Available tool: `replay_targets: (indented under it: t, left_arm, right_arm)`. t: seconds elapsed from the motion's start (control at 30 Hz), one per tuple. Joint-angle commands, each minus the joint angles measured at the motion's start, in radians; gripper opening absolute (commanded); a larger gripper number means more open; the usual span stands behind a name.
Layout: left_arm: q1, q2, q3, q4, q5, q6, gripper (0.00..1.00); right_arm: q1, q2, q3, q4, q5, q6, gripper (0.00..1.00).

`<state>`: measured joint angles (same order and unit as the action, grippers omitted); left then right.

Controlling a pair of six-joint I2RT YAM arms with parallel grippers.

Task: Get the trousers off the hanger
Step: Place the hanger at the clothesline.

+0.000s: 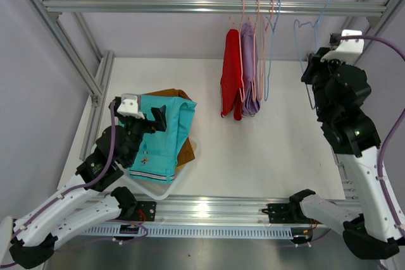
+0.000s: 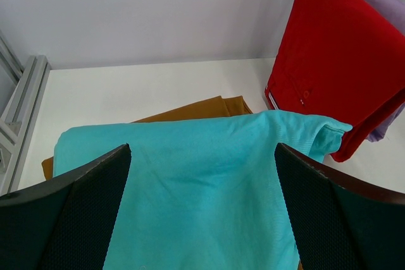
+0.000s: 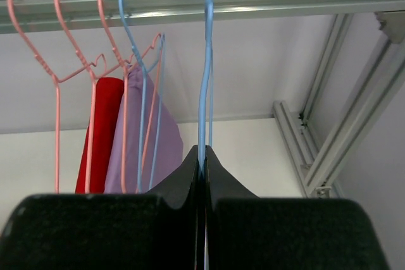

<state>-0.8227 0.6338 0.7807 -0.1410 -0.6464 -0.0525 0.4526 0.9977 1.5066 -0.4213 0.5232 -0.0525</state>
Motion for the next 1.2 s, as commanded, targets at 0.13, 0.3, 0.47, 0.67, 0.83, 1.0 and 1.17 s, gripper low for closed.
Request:
replay_targets:
  t: [0.13, 0.3, 0.47, 0.67, 0.83, 1.0, 1.17]
  left_arm:
    - [-0.007, -0.002, 0.000, 0.034, 0.019, 0.000, 0.99]
    - [-0.007, -0.003, -0.008, 0.037, 0.021, 0.002, 0.99]
    - [-0.007, -0.003, -0.003, 0.032, 0.021, 0.005, 0.99]
    - [-0.006, -0.013, -0.005, 0.037, 0.017, 0.010, 0.99]
    - [-0.006, -0.011, -0.004, 0.037, 0.025, 0.008, 0.99]
    - [-0.007, -0.023, -0.001, 0.035, 0.016, 0.011, 0.99]
    - [-0.007, -0.025, -0.003, 0.037, 0.019, 0.013, 0.99]
  right_arm:
    - [-0.189, 0.126, 0.073, 0.010, -0.351, 0.155, 0.00]
    - [-0.256, 0.189, 0.092, 0.044, -0.445, 0.201, 0.00]
    - [-0.267, 0.234, 0.087, 0.049, -0.474, 0.206, 0.00]
    - [-0.261, 0.225, 0.017, 0.069, -0.503, 0.209, 0.00]
    - [-0.226, 0.203, -0.031, 0.075, -0.491, 0.206, 0.00]
    - [-0.184, 0.208, -0.048, 0.056, -0.473, 0.195, 0.00]
    - [-0.123, 0.214, -0.071, 0.058, -0.431, 0.172, 0.00]
